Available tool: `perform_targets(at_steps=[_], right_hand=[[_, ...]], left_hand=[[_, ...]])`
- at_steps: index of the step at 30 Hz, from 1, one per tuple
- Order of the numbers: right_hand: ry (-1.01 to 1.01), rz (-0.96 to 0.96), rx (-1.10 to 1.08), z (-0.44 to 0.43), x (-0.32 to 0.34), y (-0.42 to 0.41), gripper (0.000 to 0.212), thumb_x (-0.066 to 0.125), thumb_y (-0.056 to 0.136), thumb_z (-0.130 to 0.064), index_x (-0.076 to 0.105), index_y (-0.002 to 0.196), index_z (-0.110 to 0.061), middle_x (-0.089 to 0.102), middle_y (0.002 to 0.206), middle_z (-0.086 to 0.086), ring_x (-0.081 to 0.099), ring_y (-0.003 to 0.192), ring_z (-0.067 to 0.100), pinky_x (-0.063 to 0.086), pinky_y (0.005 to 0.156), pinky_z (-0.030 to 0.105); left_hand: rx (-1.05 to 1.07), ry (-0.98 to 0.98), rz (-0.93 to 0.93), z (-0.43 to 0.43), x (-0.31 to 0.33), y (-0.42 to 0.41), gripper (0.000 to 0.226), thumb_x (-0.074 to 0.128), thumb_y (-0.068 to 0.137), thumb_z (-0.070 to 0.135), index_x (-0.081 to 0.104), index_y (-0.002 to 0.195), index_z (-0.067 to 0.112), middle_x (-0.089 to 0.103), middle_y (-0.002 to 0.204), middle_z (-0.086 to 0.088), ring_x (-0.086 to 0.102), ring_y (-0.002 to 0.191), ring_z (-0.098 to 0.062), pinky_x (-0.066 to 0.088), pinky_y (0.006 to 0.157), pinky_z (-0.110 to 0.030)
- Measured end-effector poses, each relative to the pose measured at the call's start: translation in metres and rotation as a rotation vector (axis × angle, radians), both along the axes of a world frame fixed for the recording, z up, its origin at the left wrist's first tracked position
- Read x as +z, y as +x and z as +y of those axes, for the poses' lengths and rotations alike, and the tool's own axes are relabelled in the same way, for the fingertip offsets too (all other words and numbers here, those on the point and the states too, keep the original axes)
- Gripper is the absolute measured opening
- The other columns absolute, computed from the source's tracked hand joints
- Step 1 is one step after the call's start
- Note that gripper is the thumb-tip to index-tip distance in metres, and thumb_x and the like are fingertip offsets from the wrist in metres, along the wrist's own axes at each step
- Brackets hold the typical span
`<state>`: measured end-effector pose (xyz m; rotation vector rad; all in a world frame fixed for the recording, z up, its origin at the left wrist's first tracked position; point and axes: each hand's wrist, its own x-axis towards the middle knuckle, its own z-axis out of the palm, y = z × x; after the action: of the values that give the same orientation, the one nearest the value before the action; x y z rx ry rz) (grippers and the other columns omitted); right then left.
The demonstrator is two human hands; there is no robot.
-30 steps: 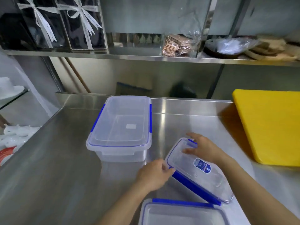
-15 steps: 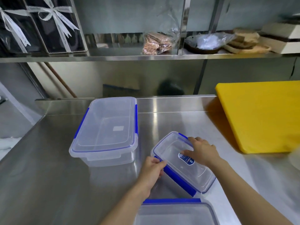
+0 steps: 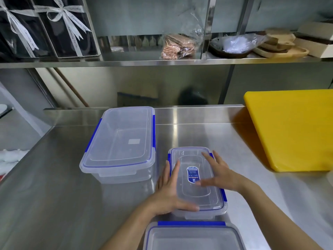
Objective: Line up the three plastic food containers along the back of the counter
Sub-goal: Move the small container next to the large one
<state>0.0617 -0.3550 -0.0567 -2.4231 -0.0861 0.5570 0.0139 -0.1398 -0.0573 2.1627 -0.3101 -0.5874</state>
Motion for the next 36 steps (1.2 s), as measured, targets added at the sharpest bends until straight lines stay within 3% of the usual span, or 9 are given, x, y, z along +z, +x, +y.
perform_targets(at_steps=[4,9,13,17,20,24,31,33,36], right_hand=[[-0.247,0.164,0.335,-0.004,0.01,-0.013,0.129,0.075,0.052,-0.064,-0.025,0.132,-0.05,-0.034,0.15,-0.006,-0.027,0.14,0.022,0.003,0.117,0.051],[-0.435,0.247,0.438,-0.003,0.021,-0.019,0.137,0.08,0.05,-0.058,-0.032,0.129,-0.048,-0.04,0.147,-0.003,-0.035,0.135,0.023,-0.008,0.114,0.053],[-0.496,0.193,0.428,-0.001,0.016,-0.019,0.138,0.081,0.051,-0.055,-0.033,0.128,-0.048,-0.038,0.148,-0.001,-0.036,0.135,0.025,-0.009,0.114,0.052],[-0.452,0.079,0.396,-0.006,0.011,-0.01,0.13,0.079,0.054,-0.055,-0.025,0.132,-0.05,-0.031,0.152,-0.002,-0.028,0.139,0.024,-0.001,0.116,0.049],[-0.362,0.003,0.331,-0.009,0.007,0.0,0.118,0.078,0.06,-0.052,-0.011,0.137,-0.048,-0.019,0.155,-0.004,-0.016,0.143,0.024,0.002,0.117,0.048],[-0.266,-0.12,0.196,-0.006,0.003,0.016,0.093,0.074,0.068,-0.046,0.017,0.141,-0.038,0.005,0.157,-0.004,0.008,0.142,0.025,0.015,0.116,0.044],[-0.229,-0.487,0.078,0.009,-0.006,0.034,0.048,0.07,0.077,-0.028,0.054,0.12,-0.014,0.051,0.129,0.005,0.048,0.114,0.026,0.039,0.096,0.033],[-0.248,-0.546,0.05,0.013,-0.007,0.039,0.04,0.066,0.081,-0.024,0.056,0.117,-0.012,0.055,0.127,0.005,0.053,0.11,0.028,0.043,0.091,0.036],[-0.255,-0.558,-0.014,0.019,-0.011,0.048,0.038,0.06,0.086,-0.025,0.055,0.121,-0.012,0.054,0.131,0.004,0.055,0.11,0.03,0.048,0.088,0.038]], left_hand=[[-0.234,0.269,-0.043,0.012,-0.004,0.0,0.129,0.079,0.049,0.062,-0.03,0.118,0.066,-0.043,0.143,0.017,-0.037,0.132,-0.013,-0.004,0.116,-0.045],[-0.254,0.317,-0.04,0.012,-0.005,0.005,0.126,0.079,0.052,0.061,-0.025,0.124,0.062,-0.041,0.143,0.02,-0.033,0.134,-0.012,0.002,0.117,-0.048],[-0.215,0.301,-0.043,0.011,-0.008,0.008,0.117,0.078,0.057,0.057,-0.011,0.133,0.057,-0.036,0.145,0.022,-0.027,0.137,-0.011,0.01,0.116,-0.048],[-0.16,0.279,-0.152,0.011,-0.008,0.014,0.101,0.074,0.064,0.054,0.007,0.139,0.049,-0.02,0.153,0.018,-0.017,0.14,-0.009,0.007,0.115,-0.042],[-0.053,0.279,-0.29,0.009,-0.011,0.018,0.081,0.069,0.072,0.05,0.024,0.138,0.04,0.006,0.154,0.012,0.003,0.14,-0.013,0.014,0.113,-0.036],[0.164,0.278,-0.524,0.002,-0.018,0.024,0.048,0.061,0.083,0.039,0.045,0.126,0.027,0.038,0.132,0.007,0.034,0.123,-0.012,0.03,0.099,-0.02],[0.356,0.29,-0.688,-0.008,-0.021,0.045,0.037,0.054,0.09,0.025,0.05,0.126,0.016,0.056,0.129,-0.002,0.05,0.12,-0.018,0.044,0.097,-0.03],[0.338,0.317,-0.662,-0.013,-0.024,0.051,0.047,0.051,0.091,0.029,0.041,0.135,0.016,0.047,0.142,-0.002,0.041,0.131,-0.018,0.034,0.108,-0.031],[0.211,0.424,-0.54,-0.015,-0.036,0.065,0.071,0.042,0.092,0.043,0.0,0.145,0.02,-0.001,0.157,0.005,-0.006,0.142,-0.008,-0.002,0.113,-0.026]])
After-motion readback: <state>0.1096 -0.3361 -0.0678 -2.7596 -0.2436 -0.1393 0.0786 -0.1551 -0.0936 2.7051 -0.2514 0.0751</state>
